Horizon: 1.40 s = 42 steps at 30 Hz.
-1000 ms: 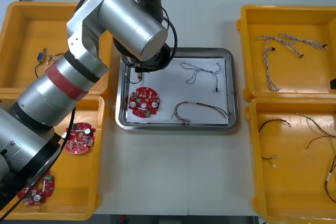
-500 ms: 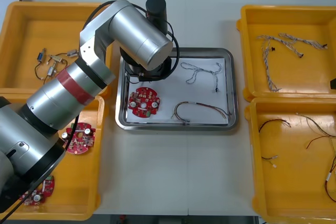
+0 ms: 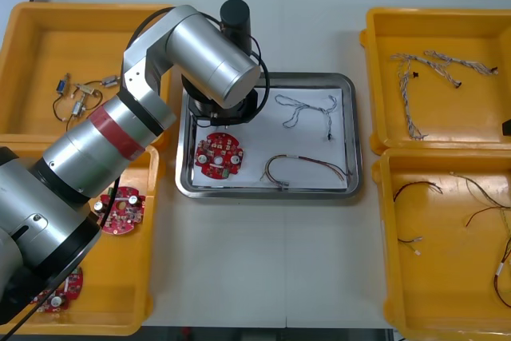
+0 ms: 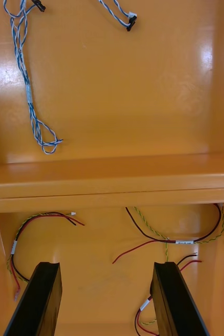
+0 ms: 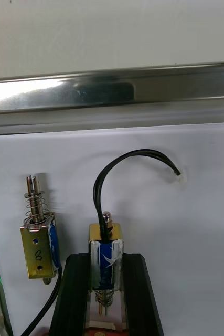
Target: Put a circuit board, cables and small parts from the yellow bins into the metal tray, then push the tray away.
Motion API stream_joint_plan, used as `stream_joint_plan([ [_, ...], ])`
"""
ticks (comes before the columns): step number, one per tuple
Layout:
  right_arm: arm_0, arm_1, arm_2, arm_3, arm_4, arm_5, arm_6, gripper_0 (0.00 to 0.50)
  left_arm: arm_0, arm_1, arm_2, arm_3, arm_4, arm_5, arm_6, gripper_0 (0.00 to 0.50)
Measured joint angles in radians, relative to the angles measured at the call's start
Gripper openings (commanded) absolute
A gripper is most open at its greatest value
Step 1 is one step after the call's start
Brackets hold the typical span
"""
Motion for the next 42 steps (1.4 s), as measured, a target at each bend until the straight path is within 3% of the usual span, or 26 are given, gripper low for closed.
stream_joint_plan([
  [31, 0.000, 0.000, 0.000, 0.000, 0.000, 0.000, 0.000, 0.500, 0.000, -0.001, -0.019, 0.014, 0.000, -0.013, 0.000, 0.004],
  [33, 0.000, 0.000, 0.000, 0.000, 0.000, 0.000, 0.000, 0.500, 0.000, -0.001, -0.022, 0.014, 0.000, -0.014, 0.000, 0.025],
  [35, 0.000, 0.000, 0.000, 0.000, 0.000, 0.000, 0.000, 0.500, 0.000, -0.001, -0.022, 0.015, 0.000, -0.014, 0.000, 0.092],
  [37, 0.000, 0.000, 0.000, 0.000, 0.000, 0.000, 0.000, 0.500, 0.000, -0.001, -0.022, 0.015, 0.000, -0.014, 0.000, 0.108],
  [42, 0.000, 0.000, 0.000, 0.000, 0.000, 0.000, 0.000, 0.500, -0.001, -0.001, -0.023, 0.015, 0.000, -0.017, 0.000, 0.255],
])
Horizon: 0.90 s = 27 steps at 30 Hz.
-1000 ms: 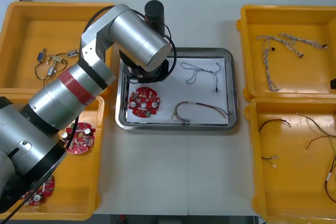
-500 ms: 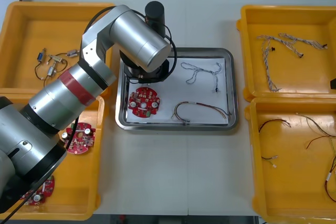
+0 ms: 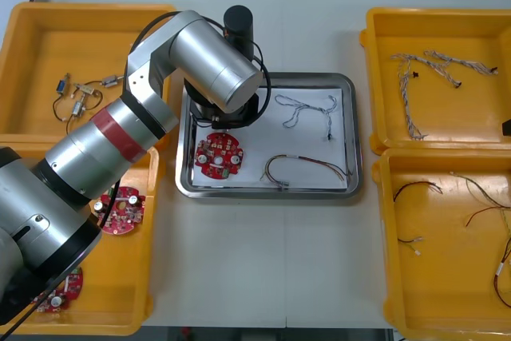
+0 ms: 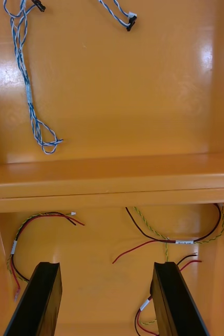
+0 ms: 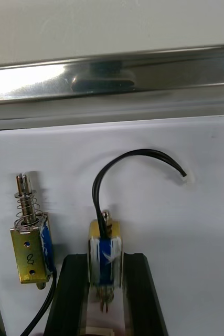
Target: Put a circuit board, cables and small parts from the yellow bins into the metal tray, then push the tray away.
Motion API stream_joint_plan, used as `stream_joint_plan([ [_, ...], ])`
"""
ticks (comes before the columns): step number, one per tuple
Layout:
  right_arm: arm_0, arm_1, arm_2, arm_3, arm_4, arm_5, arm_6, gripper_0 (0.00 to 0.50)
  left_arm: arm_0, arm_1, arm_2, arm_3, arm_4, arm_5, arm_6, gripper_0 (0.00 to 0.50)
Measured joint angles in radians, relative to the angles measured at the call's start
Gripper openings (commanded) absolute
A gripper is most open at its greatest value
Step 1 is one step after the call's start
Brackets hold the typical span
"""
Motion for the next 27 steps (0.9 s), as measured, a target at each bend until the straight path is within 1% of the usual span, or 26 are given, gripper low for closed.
stream_joint_plan([
  [3, 0.000, 0.000, 0.000, 0.000, 0.000, 0.000, 0.000, 0.500, 0.000, 0.000, 0.000, 0.000, 0.000, -0.001, 0.000, 0.303],
  [6, 0.000, 0.000, 0.000, 0.000, 0.000, 0.000, 0.000, 0.500, -0.001, 0.000, 0.000, 0.000, 0.000, -0.002, 0.000, 0.319],
  [15, 0.000, 0.000, 0.000, 0.000, 0.000, 0.000, 0.000, 0.500, -0.007, 0.000, 0.008, -0.001, 0.000, 0.013, 0.000, 0.322],
  [22, 0.000, 0.000, 0.000, 0.000, 0.000, 0.000, 0.000, 0.500, -0.011, 0.000, 0.064, -0.050, 0.005, 0.102, 0.000, 0.322],
  [27, 0.000, 0.000, 0.000, 0.000, 0.000, 0.000, 0.000, 0.500, -0.014, 0.000, 0.121, -0.114, 0.031, 0.169, 0.000, 0.321],
])
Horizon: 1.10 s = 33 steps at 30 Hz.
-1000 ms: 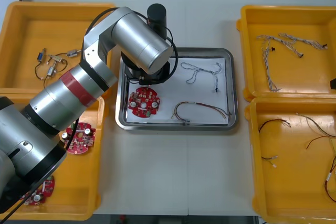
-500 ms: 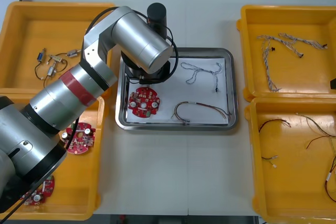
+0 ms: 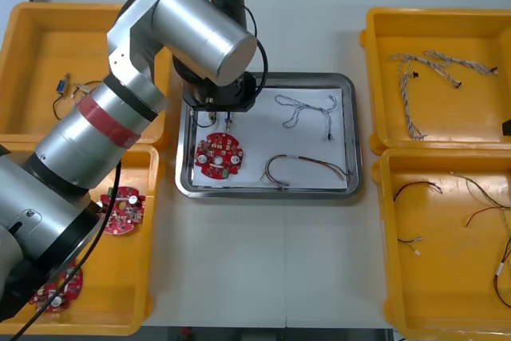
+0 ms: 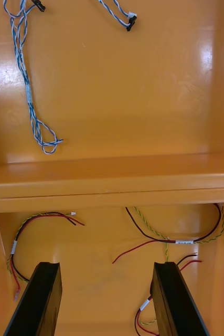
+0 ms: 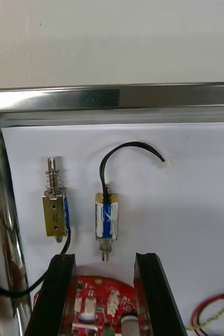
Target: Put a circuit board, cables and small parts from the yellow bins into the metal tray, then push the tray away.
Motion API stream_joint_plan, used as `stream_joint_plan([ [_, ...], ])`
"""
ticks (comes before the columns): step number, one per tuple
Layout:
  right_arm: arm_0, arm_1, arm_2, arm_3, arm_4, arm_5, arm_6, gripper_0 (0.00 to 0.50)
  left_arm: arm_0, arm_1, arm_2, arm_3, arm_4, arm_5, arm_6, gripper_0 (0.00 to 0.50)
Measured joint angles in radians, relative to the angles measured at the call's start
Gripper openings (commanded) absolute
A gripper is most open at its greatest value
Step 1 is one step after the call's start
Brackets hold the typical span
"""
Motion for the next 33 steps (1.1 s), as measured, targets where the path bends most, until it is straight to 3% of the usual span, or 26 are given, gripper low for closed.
stream_joint_plan([
  [9, 0.000, 0.000, 0.000, 0.000, 0.000, 0.000, 0.000, 0.500, -0.011, 0.037, 0.115, -0.157, 0.102, 0.164, 0.000, 0.320],
  [13, 0.000, 0.000, 0.000, 0.000, 0.000, 0.000, 0.000, 0.500, -0.012, 0.096, 0.160, -0.248, 0.168, 0.267, -0.001, 0.322],
  [18, 0.000, 0.000, 0.000, -0.001, 0.000, 0.000, 0.000, 0.500, -0.011, 0.186, 0.224, -0.326, 0.280, 0.279, -0.002, 0.324],
  [23, 0.001, 0.000, 0.000, -0.001, 0.000, 0.000, 0.000, 0.500, 0.017, 0.279, 0.301, -0.398, 0.362, 0.280, -0.030, 0.373],
  [26, 0.001, 0.000, 0.000, -0.001, 0.000, 0.000, 0.000, 0.500, 0.066, 0.330, 0.352, -0.438, 0.394, 0.280, -0.114, 0.394],
  [33, 0.001, 0.000, 0.000, -0.003, 0.000, 0.000, 0.000, 0.500, 0.231, 0.414, 0.487, -0.526, 0.435, 0.280, -0.478, 0.468],
])
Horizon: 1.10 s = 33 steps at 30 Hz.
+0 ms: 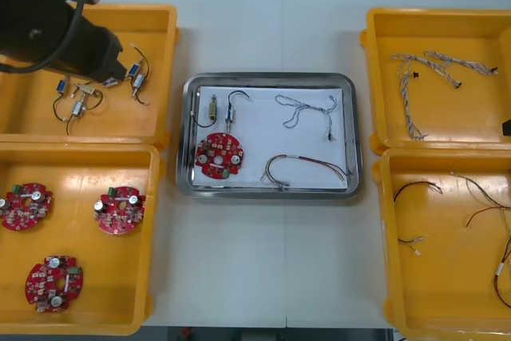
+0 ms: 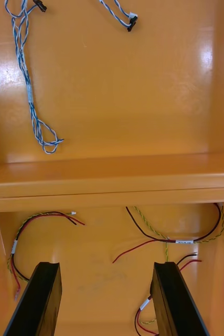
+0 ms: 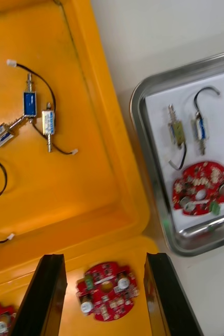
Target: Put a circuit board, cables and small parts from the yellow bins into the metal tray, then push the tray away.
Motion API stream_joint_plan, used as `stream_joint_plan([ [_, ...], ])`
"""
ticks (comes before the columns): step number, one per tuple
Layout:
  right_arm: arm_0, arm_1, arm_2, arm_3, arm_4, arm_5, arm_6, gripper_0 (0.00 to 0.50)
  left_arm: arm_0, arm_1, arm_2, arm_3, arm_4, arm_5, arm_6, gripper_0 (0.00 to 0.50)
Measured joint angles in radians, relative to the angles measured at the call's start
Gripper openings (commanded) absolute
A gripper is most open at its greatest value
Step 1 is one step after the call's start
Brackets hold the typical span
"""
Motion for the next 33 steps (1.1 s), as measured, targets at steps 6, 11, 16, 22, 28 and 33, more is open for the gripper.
stream_joint_plan([
  [6, 0.000, 0.000, 0.000, 0.000, 0.000, 0.000, 0.000, 0.500, 0.110, 0.022, 0.066, -0.050, 0.011, 0.000, -0.033, 0.500],
  [11, 0.000, 0.000, 0.000, 0.000, 0.000, 0.000, 0.000, 0.500, 0.160, 0.023, 0.074, -0.056, 0.011, 0.000, -0.033, 0.500],
  [16, 0.000, 0.000, 0.000, 0.000, 0.000, 0.000, 0.000, 0.500, 0.189, 0.023, 0.075, -0.063, 0.010, 0.000, -0.033, 0.500],
  [22, 0.000, 0.000, 0.000, 0.000, 0.000, 0.000, 0.000, 0.500, 0.207, 0.023, 0.084, -0.083, 0.006, 0.000, -0.033, 0.500],
  [28, 0.000, 0.000, 0.000, 0.000, 0.000, 0.000, 0.000, 0.500, 0.208, 0.023, 0.084, -0.083, 0.004, 0.000, -0.033, 0.500],
  [33, 0.006, 0.000, 0.000, -0.001, -0.024, 0.000, 0.000, 0.500, 0.208, 0.023, 0.084, -0.085, 0.004, 0.000, -0.033, 0.500],
])
